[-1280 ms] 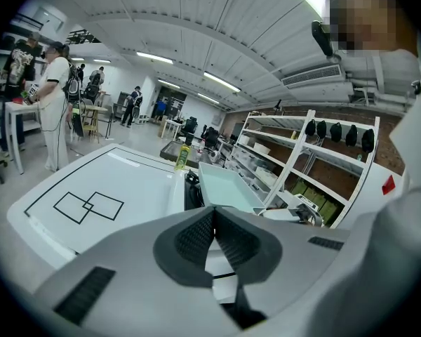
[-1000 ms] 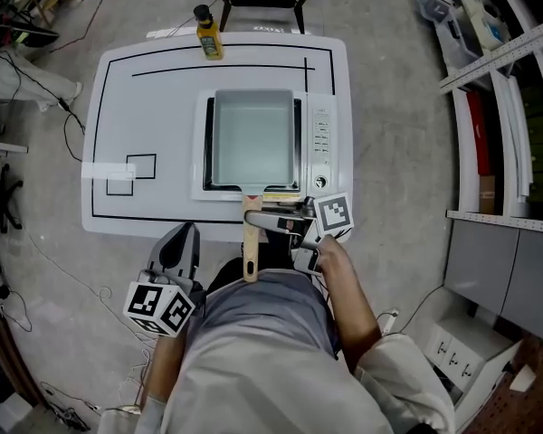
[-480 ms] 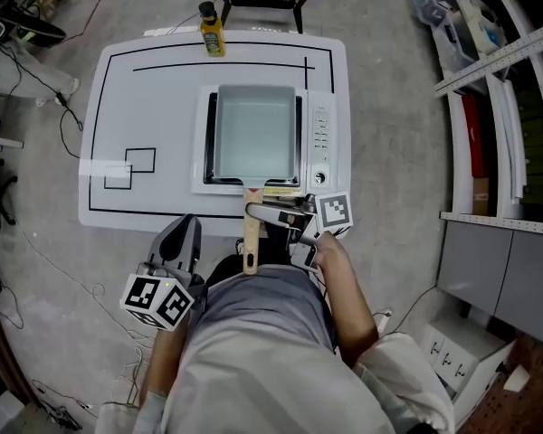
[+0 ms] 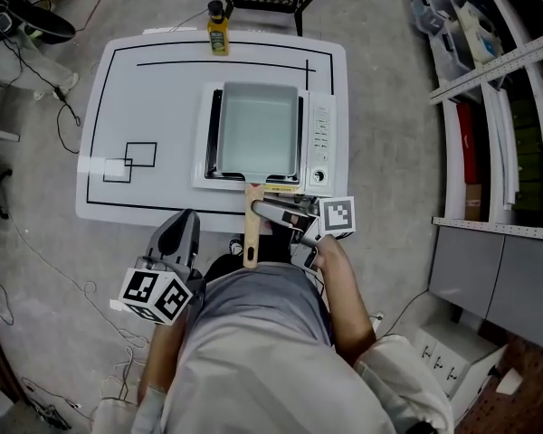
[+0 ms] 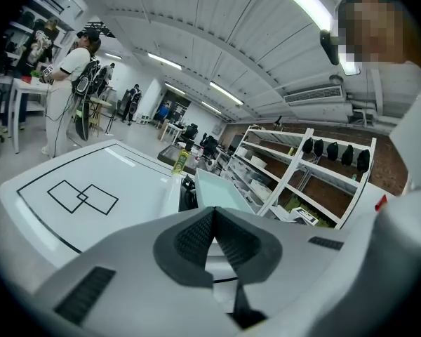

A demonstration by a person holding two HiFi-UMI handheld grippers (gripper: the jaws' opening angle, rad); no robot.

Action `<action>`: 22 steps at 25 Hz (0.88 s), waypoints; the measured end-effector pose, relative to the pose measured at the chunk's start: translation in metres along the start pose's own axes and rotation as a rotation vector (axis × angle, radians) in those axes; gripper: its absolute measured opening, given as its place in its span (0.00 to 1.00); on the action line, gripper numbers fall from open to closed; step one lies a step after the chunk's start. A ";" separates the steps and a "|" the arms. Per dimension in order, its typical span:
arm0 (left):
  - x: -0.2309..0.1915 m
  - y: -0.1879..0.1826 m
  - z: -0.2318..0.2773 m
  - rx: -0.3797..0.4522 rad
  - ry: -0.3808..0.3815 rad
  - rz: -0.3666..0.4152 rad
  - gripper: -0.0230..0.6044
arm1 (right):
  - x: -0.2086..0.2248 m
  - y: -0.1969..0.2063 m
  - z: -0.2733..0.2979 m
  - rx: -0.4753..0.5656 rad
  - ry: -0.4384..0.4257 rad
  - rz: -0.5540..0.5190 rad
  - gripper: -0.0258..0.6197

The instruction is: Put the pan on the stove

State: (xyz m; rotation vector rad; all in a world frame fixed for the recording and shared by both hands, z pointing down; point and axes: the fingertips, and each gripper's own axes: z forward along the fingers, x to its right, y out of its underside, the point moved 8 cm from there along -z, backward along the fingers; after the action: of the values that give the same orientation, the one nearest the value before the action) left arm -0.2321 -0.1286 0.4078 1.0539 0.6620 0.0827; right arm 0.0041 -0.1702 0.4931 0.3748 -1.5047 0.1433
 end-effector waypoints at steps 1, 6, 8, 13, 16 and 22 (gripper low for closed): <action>0.001 0.000 -0.001 0.003 0.001 0.000 0.03 | -0.001 0.000 -0.001 0.003 0.010 -0.007 0.37; 0.005 -0.003 -0.001 0.019 0.018 0.006 0.03 | -0.006 0.001 -0.008 0.024 0.060 -0.033 0.37; 0.007 -0.004 -0.001 0.025 0.024 0.010 0.03 | -0.009 0.002 -0.009 0.030 0.068 -0.054 0.37; 0.010 -0.006 -0.005 0.035 0.034 0.024 0.03 | -0.013 0.007 -0.017 0.038 0.144 -0.082 0.37; 0.013 -0.005 -0.007 0.040 0.045 0.034 0.03 | -0.015 0.010 -0.021 0.041 0.178 -0.101 0.37; 0.020 0.000 -0.009 0.041 0.062 0.044 0.03 | -0.020 0.014 -0.032 0.016 0.315 -0.222 0.37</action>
State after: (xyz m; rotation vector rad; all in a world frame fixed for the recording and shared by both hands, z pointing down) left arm -0.2213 -0.1147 0.3955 1.1094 0.6987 0.1410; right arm 0.0285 -0.1434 0.4748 0.5049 -1.1446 0.0360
